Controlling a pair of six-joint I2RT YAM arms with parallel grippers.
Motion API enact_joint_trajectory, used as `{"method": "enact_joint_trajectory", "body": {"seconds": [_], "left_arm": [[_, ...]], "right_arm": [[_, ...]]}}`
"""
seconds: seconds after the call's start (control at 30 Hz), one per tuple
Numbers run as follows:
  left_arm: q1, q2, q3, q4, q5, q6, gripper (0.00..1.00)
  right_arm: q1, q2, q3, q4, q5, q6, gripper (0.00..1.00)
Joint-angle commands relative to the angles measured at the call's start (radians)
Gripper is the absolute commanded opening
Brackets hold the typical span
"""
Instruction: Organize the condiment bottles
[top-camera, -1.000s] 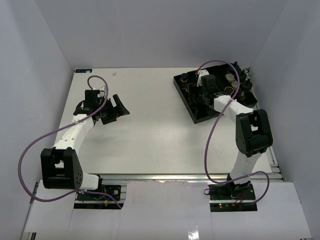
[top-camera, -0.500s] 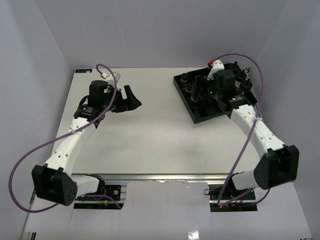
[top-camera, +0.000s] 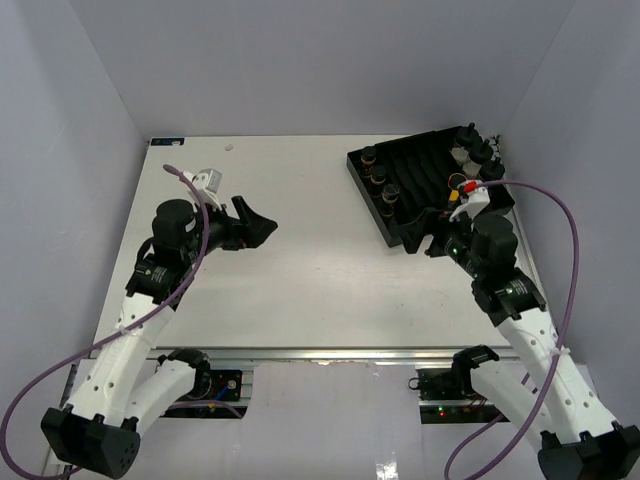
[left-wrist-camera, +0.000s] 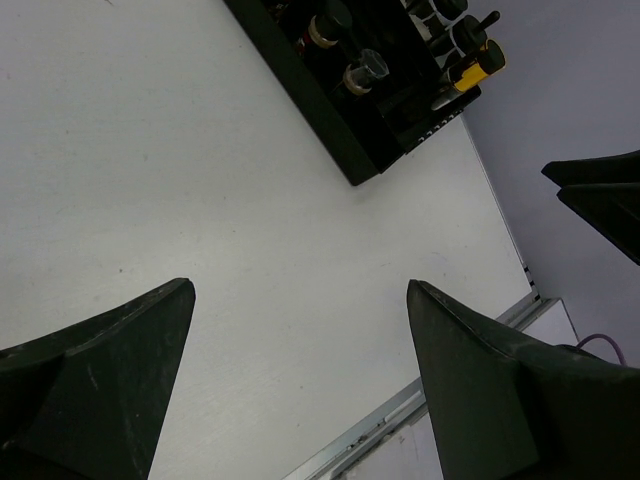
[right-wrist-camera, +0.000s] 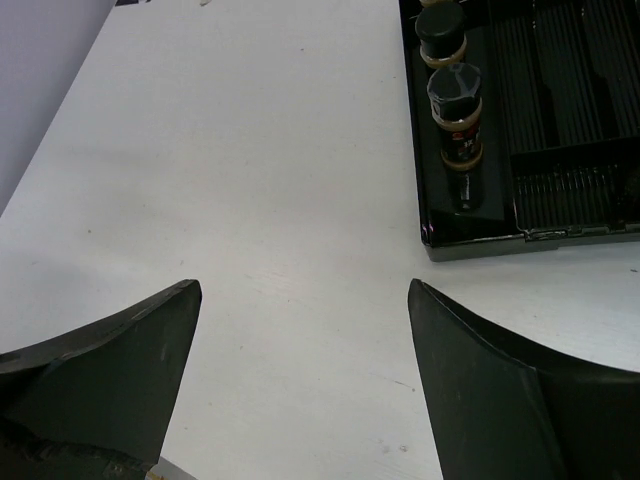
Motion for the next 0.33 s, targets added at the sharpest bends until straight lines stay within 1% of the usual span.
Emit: {"method": "enact_joint_trajectory", "body": {"seconds": [0.0, 0.3], "left_arm": [[-0.002, -0.084, -0.058, -0.018, -0.018, -0.006, 0.98], [-0.003, -0.123, -0.051, -0.052, -0.039, -0.002, 0.98]], "right_arm": [[-0.001, -0.094, -0.037, 0.029, 0.036, 0.047, 0.90], [0.000, -0.132, -0.027, -0.016, 0.064, 0.065, 0.90]]}}
